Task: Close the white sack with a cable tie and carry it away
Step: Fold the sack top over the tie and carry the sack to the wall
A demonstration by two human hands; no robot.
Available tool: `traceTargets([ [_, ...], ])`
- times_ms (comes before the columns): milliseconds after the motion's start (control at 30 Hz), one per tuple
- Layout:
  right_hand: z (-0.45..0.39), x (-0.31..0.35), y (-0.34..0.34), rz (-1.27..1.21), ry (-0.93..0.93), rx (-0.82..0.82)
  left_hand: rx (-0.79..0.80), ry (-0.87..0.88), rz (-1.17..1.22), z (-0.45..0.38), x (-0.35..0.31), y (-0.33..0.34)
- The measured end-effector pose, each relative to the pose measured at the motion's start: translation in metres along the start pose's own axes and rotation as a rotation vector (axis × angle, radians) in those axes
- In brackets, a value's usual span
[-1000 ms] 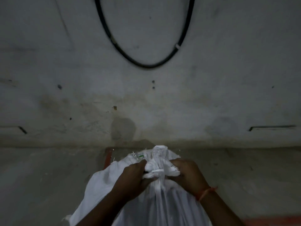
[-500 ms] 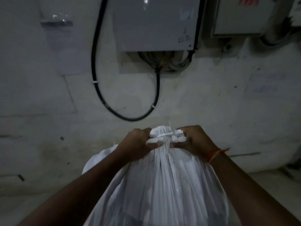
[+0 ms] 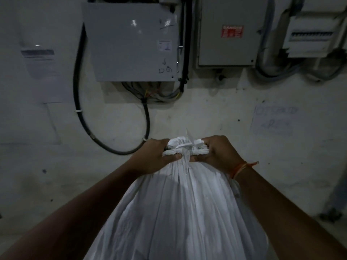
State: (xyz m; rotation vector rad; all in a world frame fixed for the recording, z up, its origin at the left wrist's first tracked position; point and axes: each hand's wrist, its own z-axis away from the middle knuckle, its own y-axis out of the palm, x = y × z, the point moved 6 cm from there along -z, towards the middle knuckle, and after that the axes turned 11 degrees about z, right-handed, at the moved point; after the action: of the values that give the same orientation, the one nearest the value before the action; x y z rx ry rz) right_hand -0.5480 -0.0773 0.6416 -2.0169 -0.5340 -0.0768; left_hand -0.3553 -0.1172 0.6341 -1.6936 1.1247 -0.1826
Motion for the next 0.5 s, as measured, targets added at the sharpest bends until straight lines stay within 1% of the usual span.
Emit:
traceTargets([
  [300,0.028,-0.124,-0.072,0.134,0.122,-0.007,0.031,0.095,0.043,-0.1,-0.077,0.087],
  [500,0.056,-0.206,-0.115,0.149,0.161,-0.018,0.046,0.128,0.038,-0.157,-0.137,0.143],
])
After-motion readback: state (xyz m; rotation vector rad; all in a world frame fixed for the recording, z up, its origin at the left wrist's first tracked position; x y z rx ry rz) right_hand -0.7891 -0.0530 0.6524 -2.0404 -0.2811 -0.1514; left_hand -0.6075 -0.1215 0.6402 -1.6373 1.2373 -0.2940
